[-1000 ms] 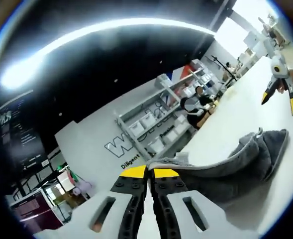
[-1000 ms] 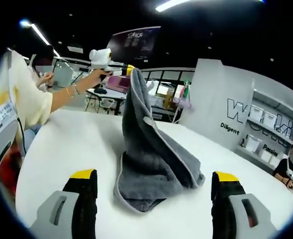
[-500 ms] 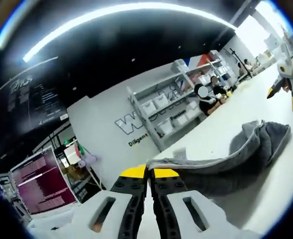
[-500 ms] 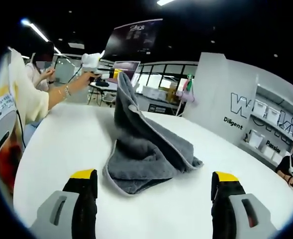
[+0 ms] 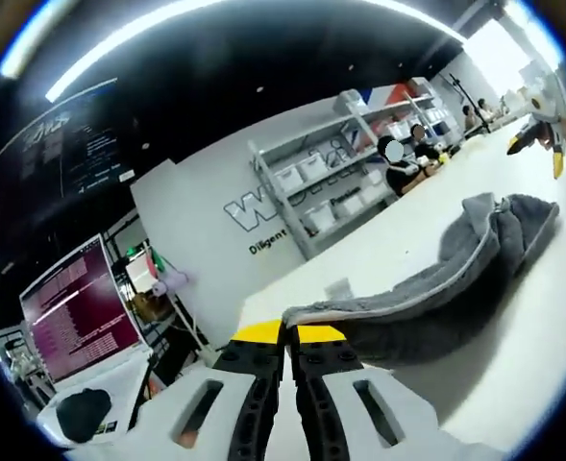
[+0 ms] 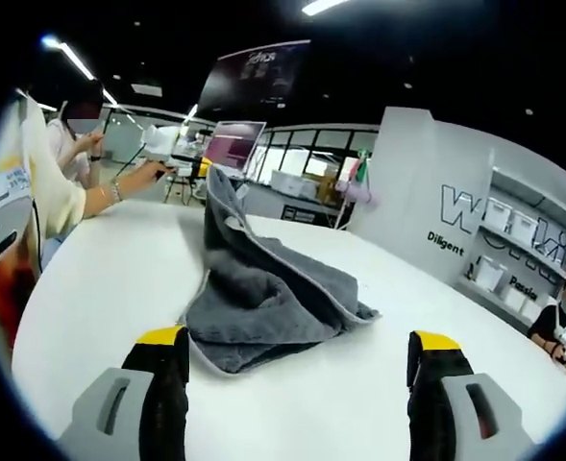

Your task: Fold the towel on the table until its edges align and the towel forms a compact rectangular stack.

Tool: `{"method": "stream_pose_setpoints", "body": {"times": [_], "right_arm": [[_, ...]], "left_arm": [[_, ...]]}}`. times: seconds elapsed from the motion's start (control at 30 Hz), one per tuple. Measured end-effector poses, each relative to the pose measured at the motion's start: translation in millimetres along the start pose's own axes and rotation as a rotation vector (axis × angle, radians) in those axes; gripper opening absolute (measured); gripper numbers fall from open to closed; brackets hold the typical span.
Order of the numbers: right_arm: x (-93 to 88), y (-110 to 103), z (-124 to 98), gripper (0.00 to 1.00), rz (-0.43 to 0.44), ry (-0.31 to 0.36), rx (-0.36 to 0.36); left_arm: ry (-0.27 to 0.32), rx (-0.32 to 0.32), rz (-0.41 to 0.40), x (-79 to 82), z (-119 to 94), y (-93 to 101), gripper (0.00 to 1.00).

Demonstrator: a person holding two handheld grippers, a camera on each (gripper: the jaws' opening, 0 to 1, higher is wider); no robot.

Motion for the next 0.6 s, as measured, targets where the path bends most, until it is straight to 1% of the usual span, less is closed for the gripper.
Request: {"method": "stream_pose_setpoints", "body": {"times": [0.07, 0.13, 0.2, 0.23, 0.3, 0.4, 0.5, 0.53, 0.6], "right_arm": [[-4.0, 6.1, 2.1, 0.95, -0.003, -0.012, -0.007], [-7.2, 13.7, 4.0, 0.93, -0.016, -0.038, -0.021], [-5.7, 22.0, 3.4, 0.92, -0.038, -0.028, -0.024], [-4.0, 27.8, 3.1, 0.90, -0.041, -0.012, -0.026], [-3.1, 36.7, 3.4, 0.84, -0.054, -0.005, -0.037], [-3.3, 57.0, 4.4, 0.77, -0.158, -0.027, -0.106], [-3.8, 63.2, 9.1, 0.75, -0.200, -0.038, -0.105], [-4.5, 67.3, 12.0, 0.73, -0.246, -0.060, -0.113], [-6.6, 72.8, 18.2, 0.67, -0.316, -0.081, -0.126]], "left_arm": [[-0.005, -0.006, -0.006, -3.6, -3.4, -0.8, 0.02], [-0.001, -0.008, -0.026, -7.0, -6.9, -0.5, 0.02], [-0.007, -0.013, -0.038, -10.6, -9.3, 2.3, 0.02], [-0.012, -0.019, -0.040, -12.8, -10.1, 4.1, 0.02], [-0.024, -0.025, -0.041, -15.0, -10.8, 5.1, 0.02], [-0.034, -0.029, -0.049, -17.7, -11.9, 6.0, 0.02], [-0.039, -0.035, -0.053, -20.3, -12.7, 7.7, 0.02], [-0.046, -0.034, -0.043, -21.4, -13.2, 7.7, 0.02], [-0.047, -0.035, -0.040, -22.0, -14.1, 7.0, 0.02]]}}
Point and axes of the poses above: the point that each gripper's makers call its tool centre point, and the gripper's own axes: z roughly forward along the fingers, y roughly to its right, x roughly out of its top, the point moved 7 cm from there along -z, roughly backward along the fingers
